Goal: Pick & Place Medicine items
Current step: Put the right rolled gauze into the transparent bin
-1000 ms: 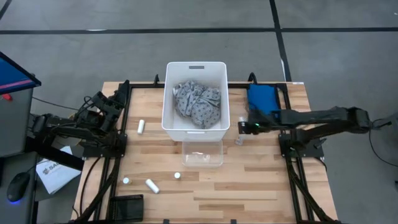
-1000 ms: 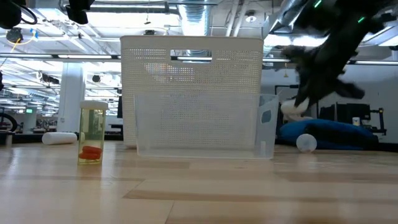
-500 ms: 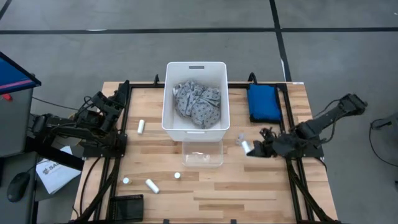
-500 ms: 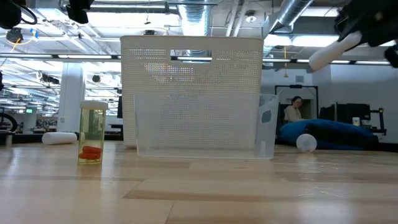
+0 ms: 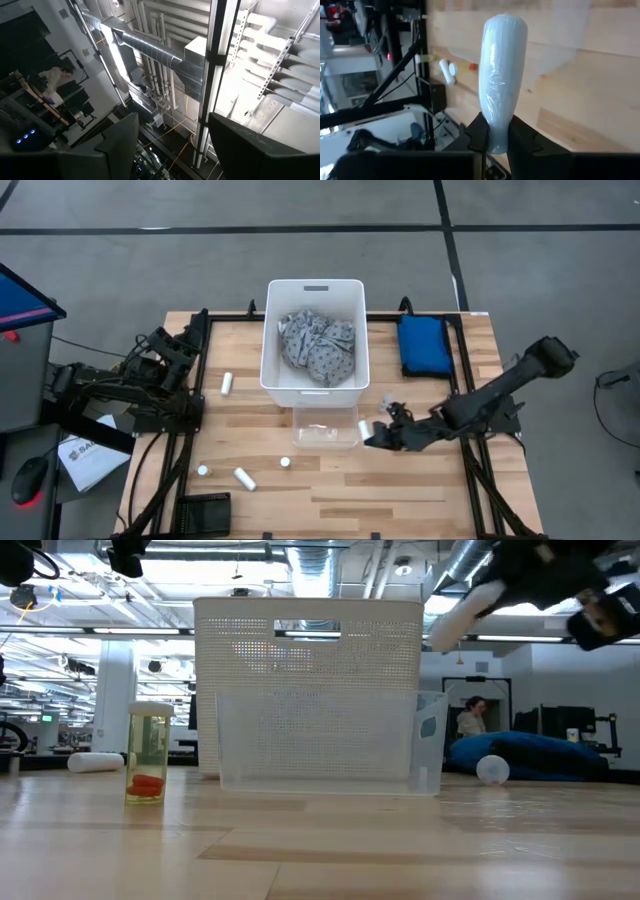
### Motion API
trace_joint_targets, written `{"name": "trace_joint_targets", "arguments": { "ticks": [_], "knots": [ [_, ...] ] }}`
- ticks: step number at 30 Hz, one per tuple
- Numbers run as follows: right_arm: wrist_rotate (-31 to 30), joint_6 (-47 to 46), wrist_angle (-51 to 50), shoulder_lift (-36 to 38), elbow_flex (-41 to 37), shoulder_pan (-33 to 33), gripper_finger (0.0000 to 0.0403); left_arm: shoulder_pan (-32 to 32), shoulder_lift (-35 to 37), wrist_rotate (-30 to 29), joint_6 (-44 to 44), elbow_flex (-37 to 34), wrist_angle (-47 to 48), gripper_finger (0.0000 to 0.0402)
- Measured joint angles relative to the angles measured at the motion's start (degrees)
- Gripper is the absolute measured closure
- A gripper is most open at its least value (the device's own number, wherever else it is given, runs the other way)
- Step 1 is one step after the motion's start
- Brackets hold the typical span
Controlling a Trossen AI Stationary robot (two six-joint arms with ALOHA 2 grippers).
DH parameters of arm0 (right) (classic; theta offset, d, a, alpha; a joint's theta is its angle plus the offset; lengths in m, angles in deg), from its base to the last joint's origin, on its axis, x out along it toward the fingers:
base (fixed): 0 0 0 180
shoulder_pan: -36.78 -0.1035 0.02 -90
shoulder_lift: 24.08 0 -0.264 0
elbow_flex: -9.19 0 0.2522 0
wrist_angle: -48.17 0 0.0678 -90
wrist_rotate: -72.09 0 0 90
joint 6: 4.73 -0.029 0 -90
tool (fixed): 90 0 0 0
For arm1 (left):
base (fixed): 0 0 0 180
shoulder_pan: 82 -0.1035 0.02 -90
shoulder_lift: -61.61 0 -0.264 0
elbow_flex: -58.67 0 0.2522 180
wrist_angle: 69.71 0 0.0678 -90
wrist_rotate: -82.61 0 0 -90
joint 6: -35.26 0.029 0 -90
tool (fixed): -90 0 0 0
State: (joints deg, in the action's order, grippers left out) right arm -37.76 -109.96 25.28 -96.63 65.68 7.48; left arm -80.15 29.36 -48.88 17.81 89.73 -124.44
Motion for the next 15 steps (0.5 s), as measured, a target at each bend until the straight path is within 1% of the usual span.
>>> {"name": "trace_joint_targets", "arguments": {
  "ticks": [7, 15],
  "knots": [
    [-0.2, 2.5, 2.5, -9.3, 5.6, 4.0, 0.0362, 0.0, 0.0, 0.2, -2.4, 0.0, 0.0, 0.017],
    [-0.1, 3.3, 2.5, -17.0, 10.3, 6.2, 0.0362, 0.0, 0.0, 0.4, -3.0, 0.0, -0.3, 0.0169]
  ]
}}
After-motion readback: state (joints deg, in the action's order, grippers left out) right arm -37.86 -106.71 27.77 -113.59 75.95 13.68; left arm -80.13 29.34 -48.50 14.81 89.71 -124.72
